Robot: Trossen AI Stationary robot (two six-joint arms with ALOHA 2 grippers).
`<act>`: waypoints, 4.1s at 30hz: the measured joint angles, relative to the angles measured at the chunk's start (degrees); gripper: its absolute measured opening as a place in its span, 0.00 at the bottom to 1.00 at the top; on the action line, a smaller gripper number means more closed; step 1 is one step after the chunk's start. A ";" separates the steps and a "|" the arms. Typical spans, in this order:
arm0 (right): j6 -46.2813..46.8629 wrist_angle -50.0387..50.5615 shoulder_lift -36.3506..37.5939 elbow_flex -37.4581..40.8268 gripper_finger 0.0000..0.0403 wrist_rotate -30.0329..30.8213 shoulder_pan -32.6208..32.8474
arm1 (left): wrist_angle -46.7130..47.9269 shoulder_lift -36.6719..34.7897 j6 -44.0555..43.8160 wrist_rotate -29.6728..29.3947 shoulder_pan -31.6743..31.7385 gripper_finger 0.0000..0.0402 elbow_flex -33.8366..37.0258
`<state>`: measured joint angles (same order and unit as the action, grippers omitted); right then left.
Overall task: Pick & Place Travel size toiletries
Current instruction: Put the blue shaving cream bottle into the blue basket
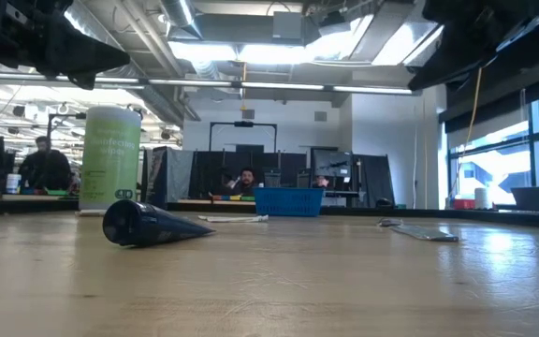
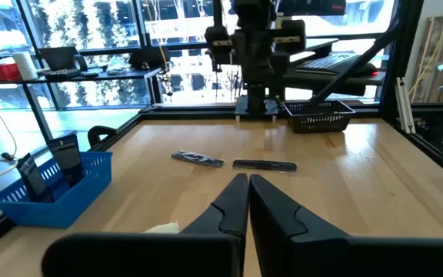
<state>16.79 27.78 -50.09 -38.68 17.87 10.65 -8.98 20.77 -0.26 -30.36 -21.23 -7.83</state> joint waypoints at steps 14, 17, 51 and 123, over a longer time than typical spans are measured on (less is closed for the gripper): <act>-2.72 1.61 9.48 4.37 0.01 3.60 0.01 | -0.01 -0.01 0.01 0.01 0.02 0.02 0.01; -2.55 2.00 11.05 5.72 0.01 4.76 0.01 | 0.01 -0.01 0.01 -0.01 0.02 0.03 -0.01; -2.51 1.83 10.89 6.25 0.23 6.07 0.01 | 0.01 0.01 0.00 0.01 0.02 0.02 -0.01; -2.50 1.85 10.87 6.23 0.43 6.07 -0.01 | 16.20 19.52 9.63 8.41 13.52 0.24 -19.75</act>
<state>14.30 29.63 -39.22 -32.45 23.94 10.63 7.22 40.28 9.37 -21.95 -7.72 -27.58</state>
